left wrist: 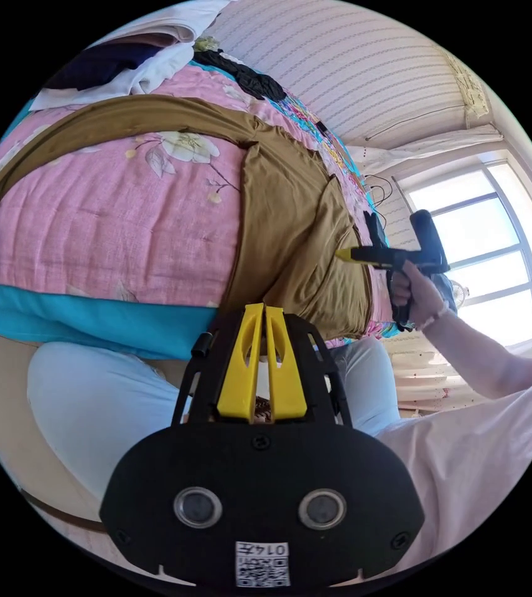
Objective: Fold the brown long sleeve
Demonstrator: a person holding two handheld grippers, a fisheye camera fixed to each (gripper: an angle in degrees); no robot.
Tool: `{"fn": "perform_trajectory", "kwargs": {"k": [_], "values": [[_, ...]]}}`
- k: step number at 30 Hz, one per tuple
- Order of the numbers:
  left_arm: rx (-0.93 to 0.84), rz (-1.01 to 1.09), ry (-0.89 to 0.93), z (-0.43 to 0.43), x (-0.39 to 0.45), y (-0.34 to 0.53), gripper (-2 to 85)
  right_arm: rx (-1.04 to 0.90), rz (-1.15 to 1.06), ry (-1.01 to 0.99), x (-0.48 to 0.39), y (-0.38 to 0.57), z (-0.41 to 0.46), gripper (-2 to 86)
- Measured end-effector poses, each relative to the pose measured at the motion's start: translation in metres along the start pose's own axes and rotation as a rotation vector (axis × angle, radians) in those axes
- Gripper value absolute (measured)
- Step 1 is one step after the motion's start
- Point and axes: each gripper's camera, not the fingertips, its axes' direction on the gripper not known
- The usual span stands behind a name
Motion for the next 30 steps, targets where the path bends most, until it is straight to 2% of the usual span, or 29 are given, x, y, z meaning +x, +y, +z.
{"fn": "perform_trajectory", "kwargs": {"k": [4, 9, 15, 24, 27, 30], "values": [[-0.016, 0.002, -0.009, -0.003, -0.002, -0.001, -1.0, 0.074, 0.0, 0.231, -0.022, -0.064, -0.046, 4.2], [-0.026, -0.013, 0.006, -0.009, -0.009, -0.002, -1.0, -0.063, 0.101, 0.388, -0.027, -0.104, -0.039, 4.5], [-0.025, 0.008, 0.031, -0.022, -0.013, 0.0, -1.0, -0.012, 0.152, 0.262, -0.041, -0.103, -0.064, 0.9], [0.059, 0.022, 0.038, -0.052, -0.02, 0.008, -1.0, 0.161, 0.03, 0.158, -0.099, -0.099, -0.116, 0.0], [0.094, -0.069, -0.065, -0.056, -0.039, 0.001, -1.0, 0.146, 0.045, 0.149, -0.111, -0.109, -0.114, 0.1], [0.063, -0.14, -0.059, -0.057, -0.054, -0.005, -1.0, 0.087, 0.06, 0.196, -0.121, -0.118, -0.103, 0.3]]}}
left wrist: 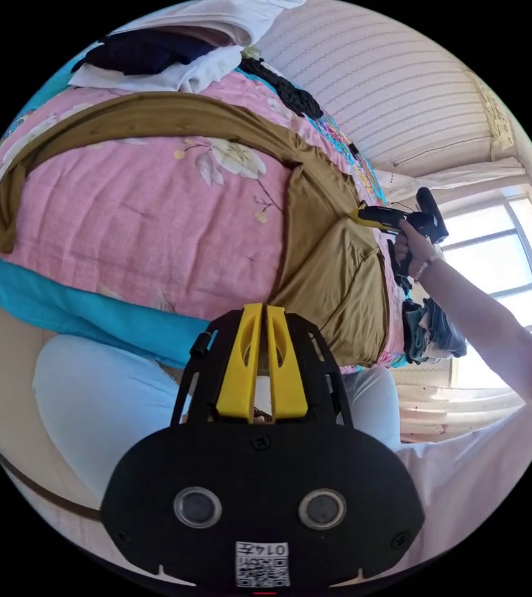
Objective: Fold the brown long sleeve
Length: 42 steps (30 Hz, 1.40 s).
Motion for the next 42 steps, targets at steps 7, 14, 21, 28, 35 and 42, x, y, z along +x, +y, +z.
{"fn": "perform_trajectory", "kwargs": {"k": [7, 14, 21, 28, 35, 42], "values": [[0.234, -0.162, -0.022, -0.08, -0.058, 0.021, -0.6, 0.026, -0.073, 0.099, -0.044, 0.005, -0.022, 0.4], [0.516, -0.404, -0.193, -0.138, -0.126, 0.033, 5.2, 0.15, -0.432, 0.16, -0.161, 0.009, -0.031, -0.1], [0.512, -0.494, -0.059, -0.132, -0.16, 0.017, 2.0, -0.037, -0.626, -0.128, -0.287, -0.007, 0.022, 0.4], [0.51, -0.298, -0.13, -0.144, -0.122, 0.021, -0.9, -0.207, -0.79, -0.209, -0.388, 0.008, 0.074, 2.3], [0.41, -0.268, -0.24, -0.121, -0.093, 0.001, -1.0, -0.252, -1.066, 0.062, -0.481, 0.049, 0.121, 5.4], [0.32, -0.275, -0.273, -0.105, -0.079, -0.013, -1.0, -0.415, -1.121, 0.346, -0.472, 0.07, 0.185, 1.1]]}}
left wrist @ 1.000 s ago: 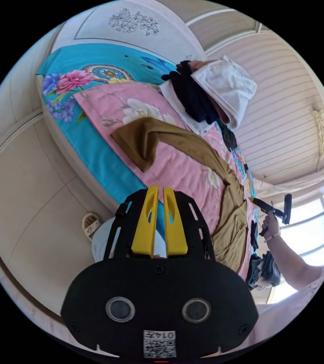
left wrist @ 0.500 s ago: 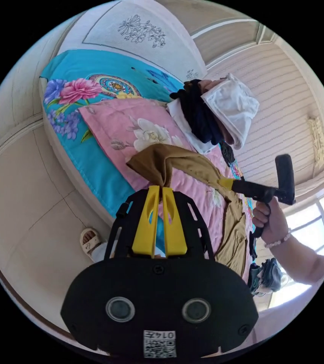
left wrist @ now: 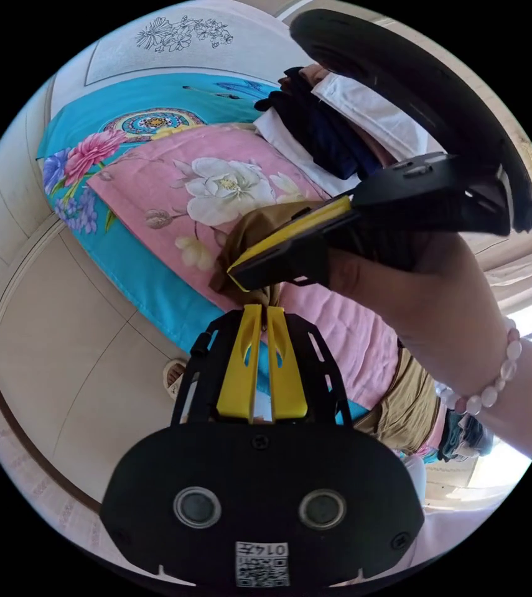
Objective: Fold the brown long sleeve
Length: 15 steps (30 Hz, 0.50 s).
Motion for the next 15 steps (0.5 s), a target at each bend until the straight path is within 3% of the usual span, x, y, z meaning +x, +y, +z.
{"fn": "perform_trajectory", "kwargs": {"k": [5, 10, 15], "values": [[0.108, 0.135, 0.019, -0.02, 0.038, 0.014, -1.0, 0.115, 0.083, -0.074, 0.017, 0.059, -0.01, 0.1], [0.187, 0.371, 0.237, -0.045, 0.104, 0.035, -1.0, 0.44, 0.273, -0.262, 0.064, 0.232, -0.034, -0.1], [0.177, 0.693, 0.445, -0.054, 0.222, 0.061, -1.0, 0.596, 0.477, -0.323, 0.077, 0.413, -0.032, 0.0]]}}
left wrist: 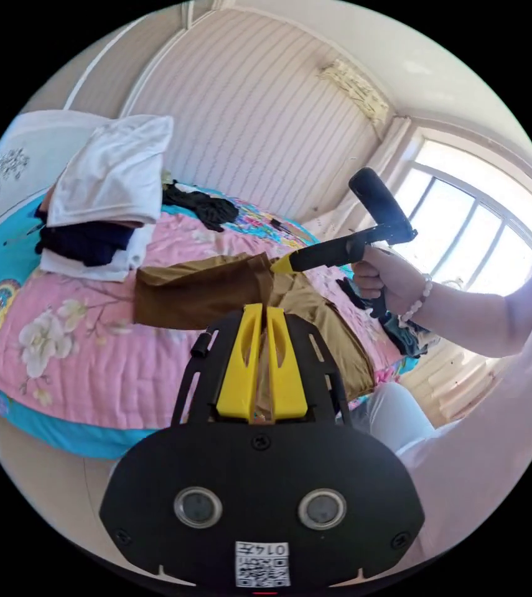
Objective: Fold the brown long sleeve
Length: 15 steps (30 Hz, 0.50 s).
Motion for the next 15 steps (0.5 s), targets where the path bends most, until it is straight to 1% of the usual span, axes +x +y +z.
{"fn": "perform_trajectory", "kwargs": {"k": [3, 6, 10, 15], "values": [[-0.015, 0.064, 0.082, 0.024, 0.038, -0.017, -1.0, 0.114, 0.115, 0.022, 0.031, 0.081, -0.052, -0.1], [-0.027, 0.156, 0.18, 0.053, 0.089, -0.036, -1.0, 0.251, 0.216, 0.003, 0.057, 0.16, -0.094, -0.1], [-0.058, 0.277, 0.219, 0.079, 0.137, -0.053, -1.0, 0.384, 0.284, 0.033, 0.081, 0.256, -0.134, -0.1], [-0.089, 0.373, 0.273, 0.112, 0.188, -0.068, -1.0, 0.483, 0.353, 0.055, 0.113, 0.351, -0.16, 0.0]]}}
